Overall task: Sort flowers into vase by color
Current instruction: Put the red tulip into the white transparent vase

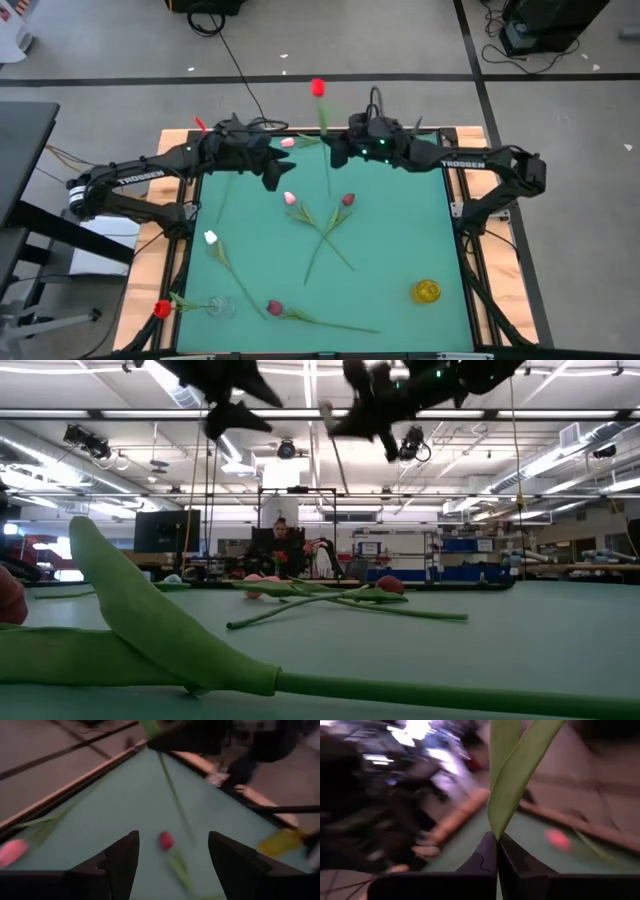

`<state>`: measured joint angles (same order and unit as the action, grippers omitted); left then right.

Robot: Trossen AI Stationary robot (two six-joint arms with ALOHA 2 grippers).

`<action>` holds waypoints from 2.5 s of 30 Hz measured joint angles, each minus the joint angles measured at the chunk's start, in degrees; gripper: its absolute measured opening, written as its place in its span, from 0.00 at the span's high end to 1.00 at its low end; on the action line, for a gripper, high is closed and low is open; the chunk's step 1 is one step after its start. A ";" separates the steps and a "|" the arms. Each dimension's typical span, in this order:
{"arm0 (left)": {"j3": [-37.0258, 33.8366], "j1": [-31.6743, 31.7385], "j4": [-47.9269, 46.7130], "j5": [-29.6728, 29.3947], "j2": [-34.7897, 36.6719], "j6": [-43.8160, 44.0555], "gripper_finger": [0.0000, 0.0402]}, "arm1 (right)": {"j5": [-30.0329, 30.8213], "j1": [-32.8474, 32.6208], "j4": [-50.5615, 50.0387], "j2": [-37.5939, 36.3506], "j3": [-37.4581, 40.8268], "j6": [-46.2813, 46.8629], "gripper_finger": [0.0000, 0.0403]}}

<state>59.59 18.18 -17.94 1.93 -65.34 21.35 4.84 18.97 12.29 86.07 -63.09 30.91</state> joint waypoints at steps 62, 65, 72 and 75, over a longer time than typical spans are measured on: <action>0.02 -6.19 12.93 6.89 8.81 -25.21 0.99 | -11.38 -9.12 -16.34 -29.52 -0.02 -24.69 0.66; 0.02 -6.08 11.08 6.71 10.72 -26.07 0.99 | -10.85 -9.09 -16.67 -30.24 -0.02 -24.69 0.65; 0.02 -6.78 6.90 6.61 13.59 -25.45 0.99 | -10.88 -9.10 -15.80 -29.78 -0.02 -23.52 0.65; 0.02 -9.22 2.98 6.10 14.59 -23.96 0.99 | -10.88 -9.00 -14.49 -29.42 -0.02 -23.40 0.65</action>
<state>59.61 8.97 -14.96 8.04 -50.74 -2.60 -6.04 9.97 -2.20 56.65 -63.11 7.51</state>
